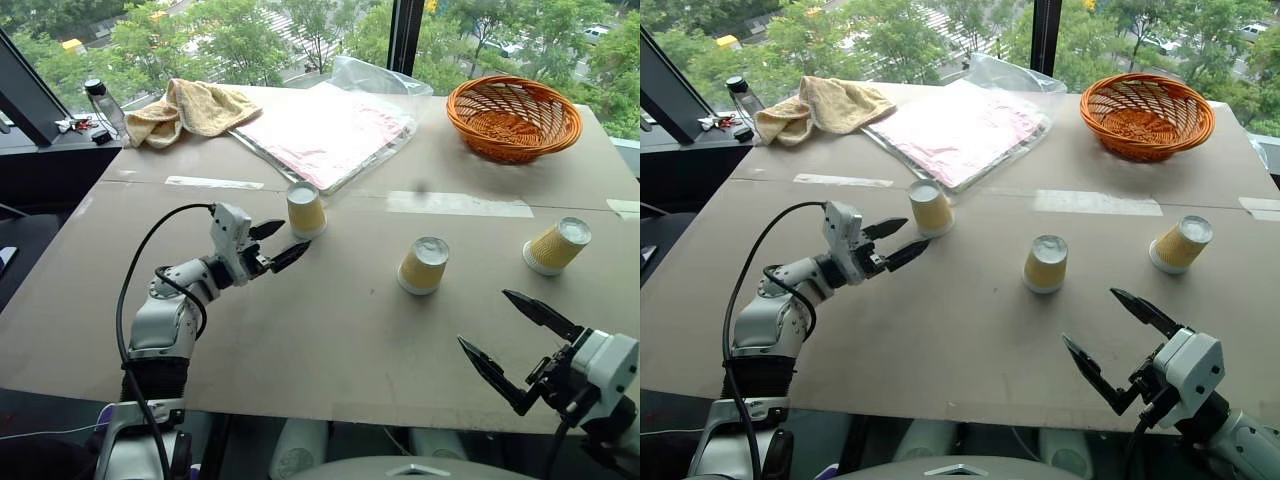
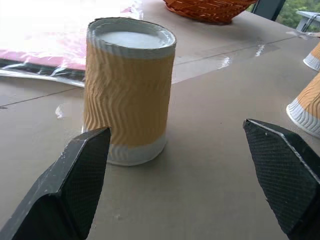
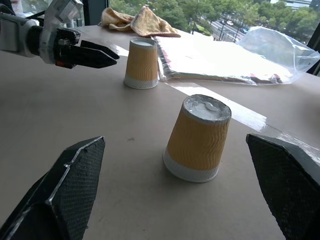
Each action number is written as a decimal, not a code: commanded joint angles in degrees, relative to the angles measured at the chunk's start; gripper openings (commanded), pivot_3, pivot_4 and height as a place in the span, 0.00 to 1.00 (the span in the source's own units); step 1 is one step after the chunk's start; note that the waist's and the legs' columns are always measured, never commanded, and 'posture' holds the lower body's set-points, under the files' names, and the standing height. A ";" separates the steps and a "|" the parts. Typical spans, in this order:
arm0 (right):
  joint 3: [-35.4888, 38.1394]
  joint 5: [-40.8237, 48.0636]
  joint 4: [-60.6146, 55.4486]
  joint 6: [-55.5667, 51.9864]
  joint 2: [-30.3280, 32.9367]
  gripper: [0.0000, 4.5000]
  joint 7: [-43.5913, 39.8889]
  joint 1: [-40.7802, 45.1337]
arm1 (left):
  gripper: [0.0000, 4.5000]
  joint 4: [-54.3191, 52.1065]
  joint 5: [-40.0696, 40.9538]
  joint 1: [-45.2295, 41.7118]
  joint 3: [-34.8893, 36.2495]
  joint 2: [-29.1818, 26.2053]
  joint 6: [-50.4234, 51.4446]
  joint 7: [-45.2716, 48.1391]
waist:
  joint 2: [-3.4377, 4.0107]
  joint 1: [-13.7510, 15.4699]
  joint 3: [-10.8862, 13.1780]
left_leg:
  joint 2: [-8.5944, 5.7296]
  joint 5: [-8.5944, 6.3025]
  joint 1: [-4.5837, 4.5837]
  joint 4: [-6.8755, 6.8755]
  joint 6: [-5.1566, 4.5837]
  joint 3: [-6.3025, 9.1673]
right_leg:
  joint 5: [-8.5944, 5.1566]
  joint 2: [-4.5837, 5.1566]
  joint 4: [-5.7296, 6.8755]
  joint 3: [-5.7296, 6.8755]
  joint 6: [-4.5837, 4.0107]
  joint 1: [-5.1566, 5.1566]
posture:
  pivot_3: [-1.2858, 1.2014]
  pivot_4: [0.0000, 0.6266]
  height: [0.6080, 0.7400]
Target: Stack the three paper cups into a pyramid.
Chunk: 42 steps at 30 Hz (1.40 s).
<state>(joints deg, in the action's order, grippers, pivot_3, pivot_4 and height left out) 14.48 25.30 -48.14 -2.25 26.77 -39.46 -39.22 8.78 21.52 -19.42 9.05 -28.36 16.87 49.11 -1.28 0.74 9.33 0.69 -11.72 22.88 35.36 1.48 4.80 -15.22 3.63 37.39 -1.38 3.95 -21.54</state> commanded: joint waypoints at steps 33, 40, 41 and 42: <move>-2.11 -6.20 -7.17 5.33 -7.16 1.00 5.58 -13.84 | 0.54 3.36 -1.46 -13.25 -17.20 5.10 -4.14 21.99 | -0.02 -1.38 -0.01 | 0.01 0.00 0.01 0.00 0.00 -0.02 | -0.04 -0.02 0.02 -0.04 0.05 -0.01 | 0.52 0.24 1.00; -3.05 -7.77 -7.66 6.38 -8.19 1.00 6.62 -15.41 | 0.54 6.38 -4.98 -13.02 -20.19 6.92 -9.07 21.66 | -0.03 -1.31 -0.01 | 0.01 0.00 0.02 0.00 0.00 -0.02 | -0.05 -0.02 0.01 -0.04 0.05 -0.01 | 0.52 0.24 1.00; -3.09 -7.84 -7.66 6.56 -8.25 1.00 6.71 -15.61 | 0.54 6.83 -5.29 -13.09 -20.33 7.28 -9.68 21.43 | -0.03 -1.28 -0.01 | 0.01 0.00 0.02 0.00 0.00 -0.02 | -0.05 -0.02 0.01 -0.04 0.05 -0.01 | 0.52 0.24 1.00; -3.06 -7.87 -7.65 6.67 -8.29 1.00 6.79 -15.72 | 0.54 7.35 -5.56 -13.26 -20.41 7.62 -10.23 21.09 | -0.03 -1.23 -0.01 | 0.01 0.00 0.03 0.00 0.00 -0.02 | -0.05 -0.02 0.01 -0.03 0.05 -0.02 | 0.52 0.24 1.00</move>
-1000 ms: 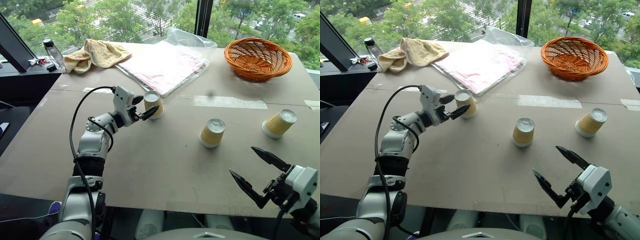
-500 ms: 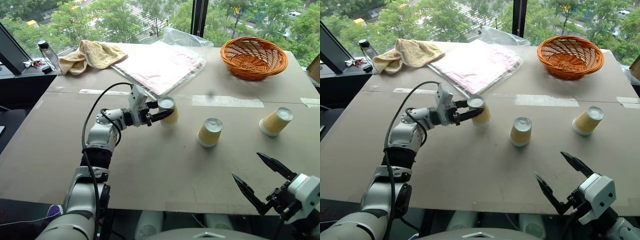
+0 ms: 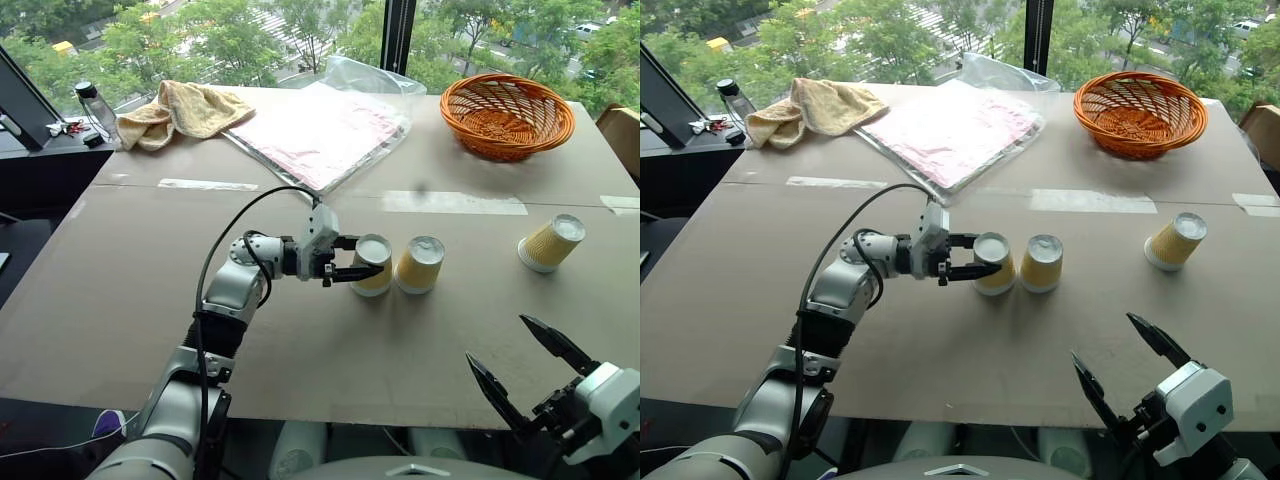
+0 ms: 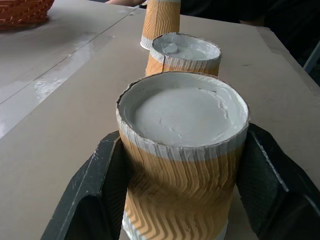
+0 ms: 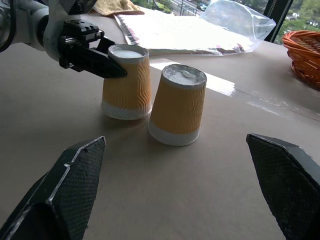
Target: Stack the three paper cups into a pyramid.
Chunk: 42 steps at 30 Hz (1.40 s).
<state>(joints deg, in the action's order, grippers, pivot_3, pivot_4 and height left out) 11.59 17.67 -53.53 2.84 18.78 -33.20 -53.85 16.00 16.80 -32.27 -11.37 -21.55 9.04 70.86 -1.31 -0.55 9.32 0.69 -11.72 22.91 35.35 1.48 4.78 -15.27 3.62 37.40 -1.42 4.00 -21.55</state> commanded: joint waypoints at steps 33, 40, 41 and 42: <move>14.27 3.29 35.09 -40.90 10.65 1.00 25.65 61.75 | 0.97 -39.48 30.29 13.45 15.41 -17.60 27.60 -0.45 | 0.17 -0.25 0.09 | 0.00 0.01 -0.06 -0.02 -0.02 -0.06 | 0.08 -0.01 0.14 -0.06 -0.23 -0.02 | 0.52 0.24 1.00; 12.87 3.83 42.07 -42.91 10.65 1.00 23.46 66.61 | 0.97 -42.95 32.80 13.69 16.49 -17.71 29.28 -5.81 | 0.19 -0.45 0.10 | -0.01 0.01 -0.02 -0.09 -0.03 -0.12 | 0.08 -0.01 0.13 -0.09 -0.20 -0.08 | 0.52 0.24 1.00; 12.75 3.88 42.33 -43.22 10.71 1.00 23.20 66.65 | 0.97 -43.12 33.05 13.72 16.63 -17.68 29.41 -6.37 | 0.20 -0.42 0.11 | -0.01 0.01 -0.02 -0.08 -0.03 -0.11 | 0.09 -0.01 0.15 -0.09 -0.20 -0.08 | 0.52 0.24 1.00; 12.60 3.90 42.53 -43.46 10.76 1.00 22.95 66.59 | 0.97 -43.31 33.26 13.79 16.66 -17.69 29.49 -6.75 | 0.20 -0.40 0.11 | -0.01 0.01 -0.03 -0.08 -0.03 -0.11 | 0.09 -0.01 0.18 -0.08 -0.19 -0.08 | 0.52 0.24 1.00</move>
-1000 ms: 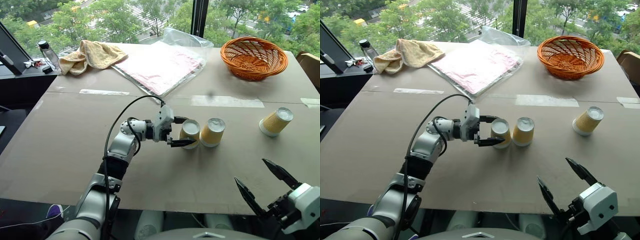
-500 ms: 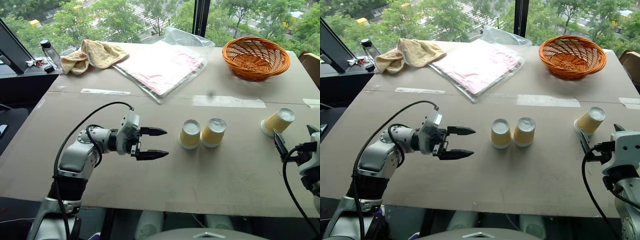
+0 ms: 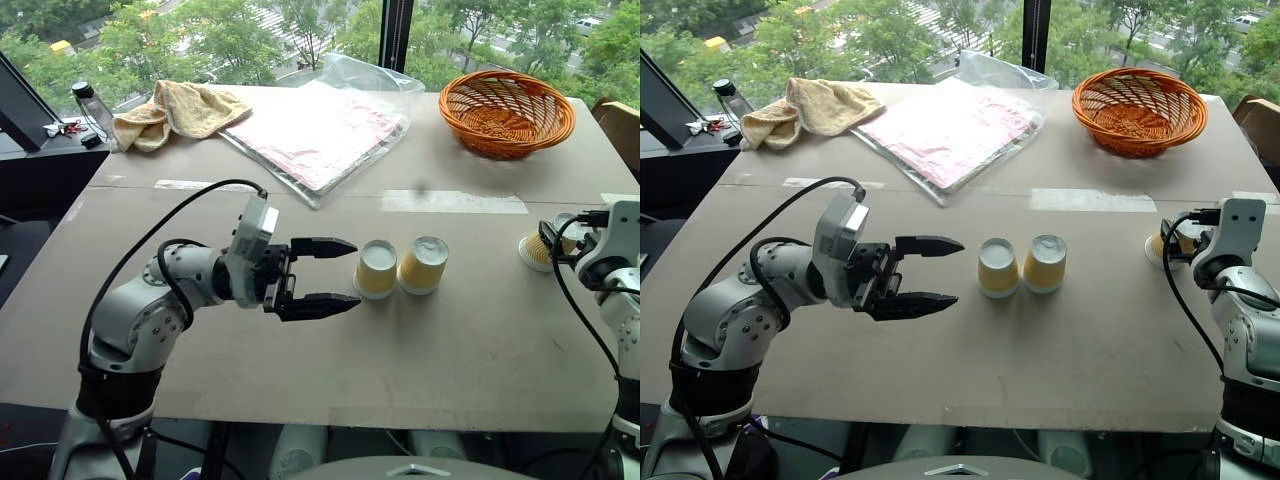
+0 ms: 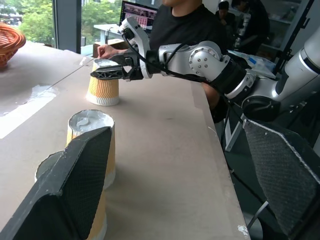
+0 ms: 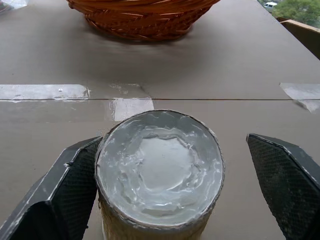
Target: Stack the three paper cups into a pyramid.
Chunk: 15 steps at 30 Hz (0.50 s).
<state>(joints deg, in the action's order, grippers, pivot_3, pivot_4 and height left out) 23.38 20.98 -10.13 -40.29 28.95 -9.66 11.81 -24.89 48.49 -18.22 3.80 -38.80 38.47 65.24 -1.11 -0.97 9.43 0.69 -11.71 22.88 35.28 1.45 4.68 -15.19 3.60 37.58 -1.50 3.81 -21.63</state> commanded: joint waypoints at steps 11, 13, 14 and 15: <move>1.51 5.66 -12.47 3.22 1.54 0.44 -9.18 -4.00 | 1.00 -0.96 -0.33 5.18 5.39 2.26 -7.44 -4.35 | 0.05 0.00 0.04 | 0.00 0.00 0.00 -0.01 0.00 -0.02 | 0.00 0.00 -0.03 -0.03 0.01 -0.01 | 0.52 0.24 1.00; 1.10 11.67 -20.11 1.04 2.88 0.44 -13.54 -5.17 | 1.00 1.98 -1.08 7.90 7.53 2.21 -10.53 -1.70 | 0.21 -0.15 0.12 | 0.00 0.00 0.01 -0.02 0.00 -0.06 | 0.00 0.01 -0.05 -0.06 0.01 -0.03 | 0.52 0.24 1.00; 0.29 14.68 -23.71 -0.56 4.02 0.44 -15.11 -4.92 | 1.00 3.84 -1.06 9.27 8.84 1.86 -11.60 -0.17 | 0.24 -0.41 0.14 | 0.04 0.00 -0.01 -0.05 0.00 -0.06 | 0.00 -0.02 -0.04 -0.07 0.01 -0.04 | 0.52 0.24 1.00; -0.75 17.26 -26.62 -2.29 5.10 0.44 -16.10 -4.19 | 1.00 5.75 -0.51 10.36 9.98 1.29 -11.84 1.54 | 0.24 -0.51 0.14 | 0.08 0.00 -0.05 -0.08 0.00 -0.05 | -0.01 -0.06 -0.02 -0.07 0.00 -0.04 | 0.52 0.24 1.00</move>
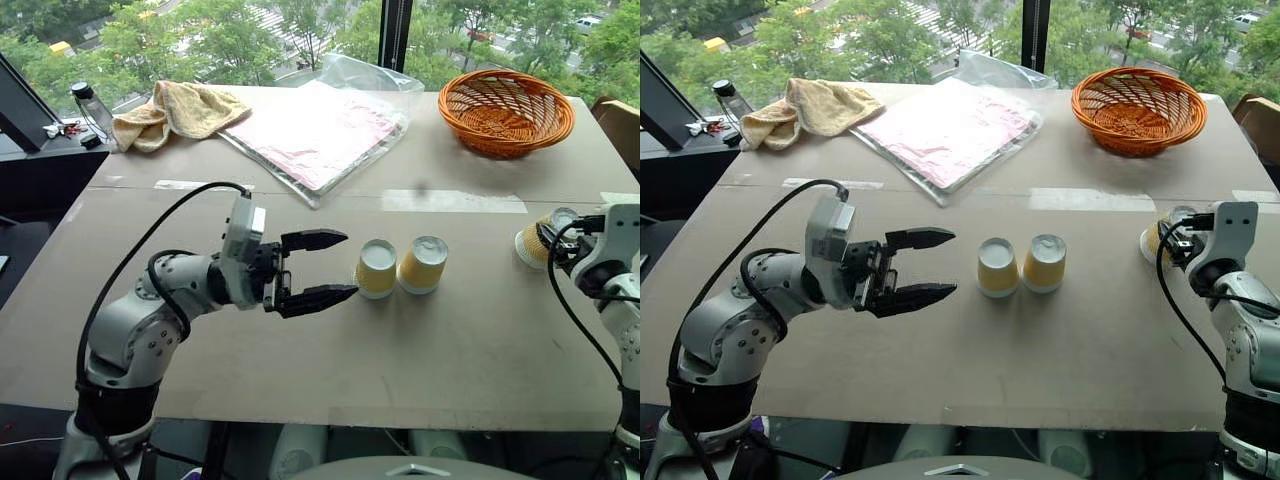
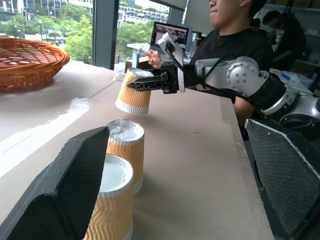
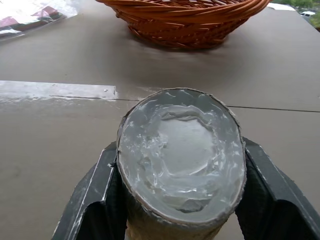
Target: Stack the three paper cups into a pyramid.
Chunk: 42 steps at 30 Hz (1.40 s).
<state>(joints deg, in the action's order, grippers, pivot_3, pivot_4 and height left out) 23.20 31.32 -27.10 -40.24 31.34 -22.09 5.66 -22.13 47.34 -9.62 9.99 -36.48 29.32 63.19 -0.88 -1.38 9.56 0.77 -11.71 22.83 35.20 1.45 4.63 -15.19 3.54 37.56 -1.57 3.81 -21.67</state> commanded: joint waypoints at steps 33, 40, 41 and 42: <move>-2.72 17.30 -22.74 -13.76 14.95 0.99 -9.50 7.67 | 1.00 11.11 -4.74 14.13 8.05 -1.67 -7.47 8.21 | -0.27 0.91 0.08 | -0.06 -0.01 0.39 -0.06 0.00 0.30 | 0.00 0.10 -0.58 0.38 0.00 -0.02 | 0.52 0.24 1.00; 18.40 13.74 -26.10 -2.53 9.11 0.99 -22.32 -27.30 | 1.00 16.55 -11.53 16.47 7.64 -3.79 -11.76 7.62 | -0.27 0.88 0.06 | 0.00 -0.02 0.40 -0.06 0.00 0.31 | -0.01 0.06 -0.61 0.44 -0.01 0.01 | 0.52 0.24 1.00; 18.99 11.15 -25.09 0.63 7.65 0.99 -24.39 -32.14 | 1.00 16.97 -11.92 16.66 7.67 -3.93 -12.02 7.62 | -0.27 0.89 0.06 | -0.01 -0.02 0.39 -0.06 -0.01 0.30 | -0.02 0.06 -0.61 0.43 0.00 0.02 | 0.52 0.24 1.00; 19.02 8.72 -23.80 3.75 6.31 0.99 -25.99 -35.94 | 1.00 17.25 -12.24 16.76 7.67 -4.08 -12.15 7.55 | -0.28 0.88 0.05 | -0.01 -0.02 0.38 -0.06 -0.01 0.29 | -0.03 0.06 -0.61 0.42 -0.01 0.02 | 0.52 0.24 1.00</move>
<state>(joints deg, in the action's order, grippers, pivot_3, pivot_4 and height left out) 39.79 44.15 -51.27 -43.04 38.85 -44.39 -27.03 -4.71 35.75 7.40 17.15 -39.58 18.50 70.81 -1.15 -0.50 9.61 0.77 -11.73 23.18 35.15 1.45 4.91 -15.37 3.61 36.95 -1.16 3.80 -21.63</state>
